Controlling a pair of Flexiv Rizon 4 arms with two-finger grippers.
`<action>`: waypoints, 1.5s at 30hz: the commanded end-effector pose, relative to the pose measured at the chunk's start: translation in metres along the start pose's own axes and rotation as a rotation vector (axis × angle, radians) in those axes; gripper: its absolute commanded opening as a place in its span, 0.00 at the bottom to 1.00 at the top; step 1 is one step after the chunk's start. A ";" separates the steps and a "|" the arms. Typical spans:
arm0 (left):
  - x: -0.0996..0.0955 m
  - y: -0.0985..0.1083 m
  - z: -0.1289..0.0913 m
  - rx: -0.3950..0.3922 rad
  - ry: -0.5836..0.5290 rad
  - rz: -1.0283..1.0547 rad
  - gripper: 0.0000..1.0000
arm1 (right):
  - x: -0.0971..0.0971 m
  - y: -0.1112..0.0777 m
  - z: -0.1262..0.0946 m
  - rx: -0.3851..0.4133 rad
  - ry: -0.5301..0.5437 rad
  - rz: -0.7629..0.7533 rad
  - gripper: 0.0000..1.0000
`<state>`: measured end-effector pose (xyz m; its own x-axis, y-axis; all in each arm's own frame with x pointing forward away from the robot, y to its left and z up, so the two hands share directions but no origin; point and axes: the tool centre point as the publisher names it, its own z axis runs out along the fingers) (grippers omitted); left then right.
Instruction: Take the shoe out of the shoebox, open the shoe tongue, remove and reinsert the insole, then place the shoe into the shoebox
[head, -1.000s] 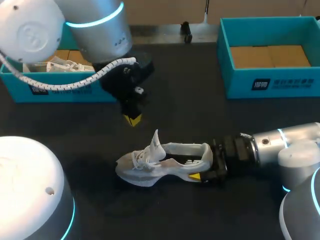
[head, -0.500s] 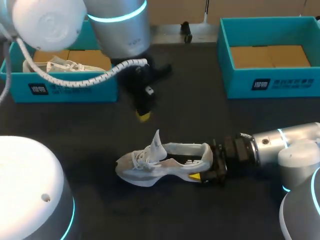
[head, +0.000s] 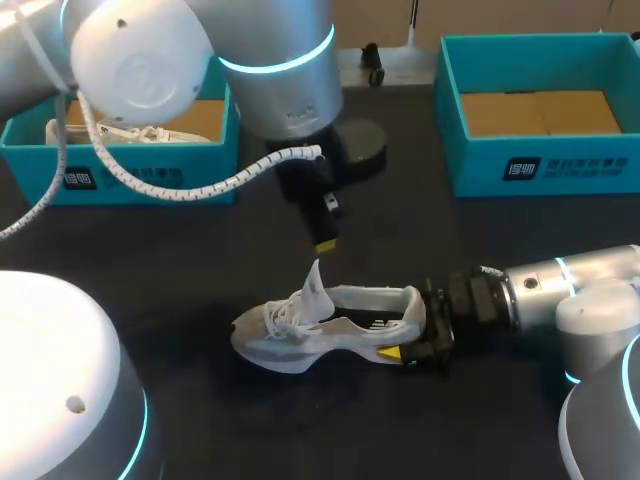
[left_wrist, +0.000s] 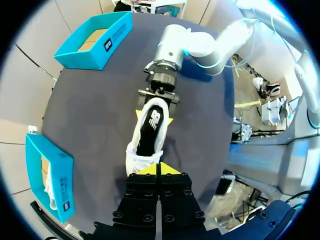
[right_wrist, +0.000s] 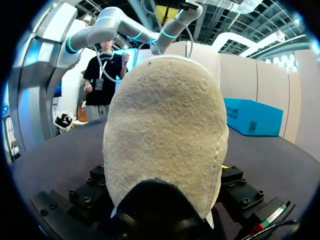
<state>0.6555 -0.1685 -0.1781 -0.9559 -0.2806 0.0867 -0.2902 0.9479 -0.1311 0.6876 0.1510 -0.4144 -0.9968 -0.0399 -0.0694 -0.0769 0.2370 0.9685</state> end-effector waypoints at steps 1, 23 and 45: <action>-0.001 -0.005 0.000 -0.011 0.001 0.000 0.00 | 0.001 0.001 0.001 0.004 0.000 0.000 0.00; -0.004 -0.036 0.059 -0.008 0.055 0.178 0.00 | 0.001 0.001 0.001 0.004 0.000 0.000 0.00; -0.004 -0.046 0.115 -0.040 0.038 0.189 0.00 | 0.001 0.001 0.001 0.004 0.000 0.000 0.00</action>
<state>0.6666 -0.2282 -0.2866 -0.9907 -0.0927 0.0996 -0.1036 0.9885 -0.1104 0.6875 0.1509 -0.4144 -0.9968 -0.0398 -0.0693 -0.0768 0.2371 0.9684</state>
